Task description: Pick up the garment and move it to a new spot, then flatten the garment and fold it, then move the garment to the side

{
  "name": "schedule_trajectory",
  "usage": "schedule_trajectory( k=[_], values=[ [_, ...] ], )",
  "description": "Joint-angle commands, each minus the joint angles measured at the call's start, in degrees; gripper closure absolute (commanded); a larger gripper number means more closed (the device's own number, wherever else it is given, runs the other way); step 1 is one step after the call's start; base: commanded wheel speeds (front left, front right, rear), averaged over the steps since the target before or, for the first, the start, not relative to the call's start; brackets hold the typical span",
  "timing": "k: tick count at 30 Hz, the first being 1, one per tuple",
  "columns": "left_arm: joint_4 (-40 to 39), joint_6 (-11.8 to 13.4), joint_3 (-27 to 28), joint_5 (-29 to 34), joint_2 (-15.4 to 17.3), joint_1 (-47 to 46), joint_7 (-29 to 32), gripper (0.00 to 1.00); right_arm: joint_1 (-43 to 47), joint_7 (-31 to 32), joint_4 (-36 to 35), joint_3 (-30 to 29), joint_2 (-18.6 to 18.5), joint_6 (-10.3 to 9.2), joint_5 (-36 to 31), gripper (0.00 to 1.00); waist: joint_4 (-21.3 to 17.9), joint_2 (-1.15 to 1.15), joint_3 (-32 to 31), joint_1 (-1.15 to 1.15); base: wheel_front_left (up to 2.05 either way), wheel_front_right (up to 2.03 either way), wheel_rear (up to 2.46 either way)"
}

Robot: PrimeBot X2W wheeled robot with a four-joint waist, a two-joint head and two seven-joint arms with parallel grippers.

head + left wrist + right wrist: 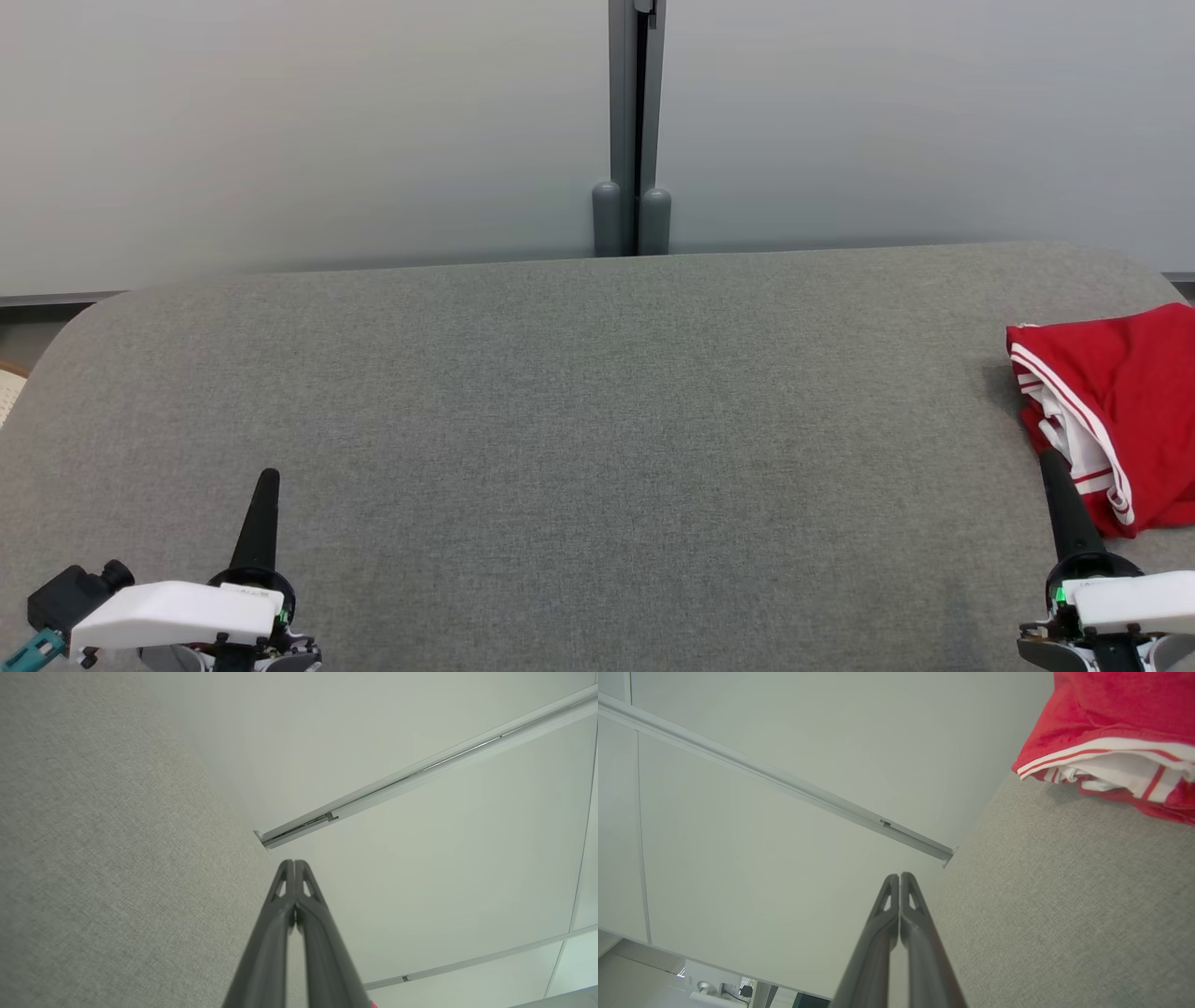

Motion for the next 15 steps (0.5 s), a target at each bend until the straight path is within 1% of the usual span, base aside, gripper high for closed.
schedule_trajectory(
  k=[1,15],
  values=[
    [-0.2,-0.7,0.7,-1.5,0.0,-1.5,0.2,1.00,-1.2,0.2,0.2,-0.3,-0.1,0.01,1.7,1.00,-0.1,0.00,0.1,0.00,0.00,0.00,0.00],
    [0.5,-1.6,2.3,-7.0,-0.9,-2.7,1.7,1.00,-2.9,0.6,2.2,-0.6,0.1,0.00,8.3,1.00,-0.4,0.00,0.6,0.00,0.00,0.00,0.00]
  ],
)
